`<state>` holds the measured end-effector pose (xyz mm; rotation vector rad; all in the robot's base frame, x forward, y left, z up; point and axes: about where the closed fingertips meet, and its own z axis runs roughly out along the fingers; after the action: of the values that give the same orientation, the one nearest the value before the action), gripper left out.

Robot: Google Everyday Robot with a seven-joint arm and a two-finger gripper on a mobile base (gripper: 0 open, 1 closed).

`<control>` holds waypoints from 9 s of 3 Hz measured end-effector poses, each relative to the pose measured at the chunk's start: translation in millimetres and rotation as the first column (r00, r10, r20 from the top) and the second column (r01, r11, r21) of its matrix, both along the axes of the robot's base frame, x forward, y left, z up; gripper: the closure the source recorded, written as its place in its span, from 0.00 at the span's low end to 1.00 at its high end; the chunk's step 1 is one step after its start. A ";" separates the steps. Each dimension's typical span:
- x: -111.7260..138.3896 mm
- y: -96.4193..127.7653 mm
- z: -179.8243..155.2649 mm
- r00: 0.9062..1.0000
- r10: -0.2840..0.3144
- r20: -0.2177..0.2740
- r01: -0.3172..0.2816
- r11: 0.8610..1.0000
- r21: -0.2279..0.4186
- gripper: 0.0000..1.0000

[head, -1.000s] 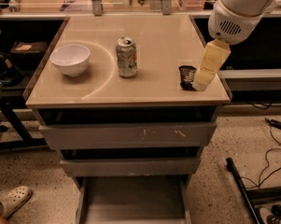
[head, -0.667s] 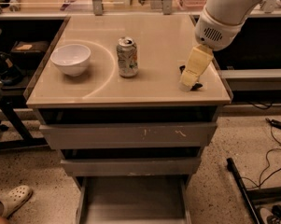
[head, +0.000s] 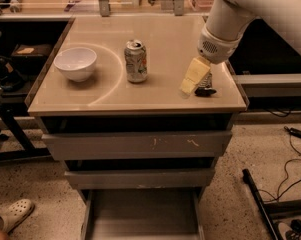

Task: Place rxbar chocolate into bottom drawer

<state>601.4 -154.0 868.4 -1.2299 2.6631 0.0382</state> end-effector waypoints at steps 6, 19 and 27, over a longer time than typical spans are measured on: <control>64.6 -24.5 -62.8 0.985 -0.169 0.011 0.170 0.984 -0.060 0.00; -79.2 -23.0 -35.1 0.963 -0.258 0.077 0.259 0.966 -0.002 1.00; -218.3 96.4 -196.1 0.933 -0.234 -0.275 0.275 0.954 0.120 1.00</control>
Offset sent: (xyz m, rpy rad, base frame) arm 0.0504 0.0007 -0.0130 0.0042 -0.1241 -0.0881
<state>383.2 -57.6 672.3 -0.8741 2.9533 0.3851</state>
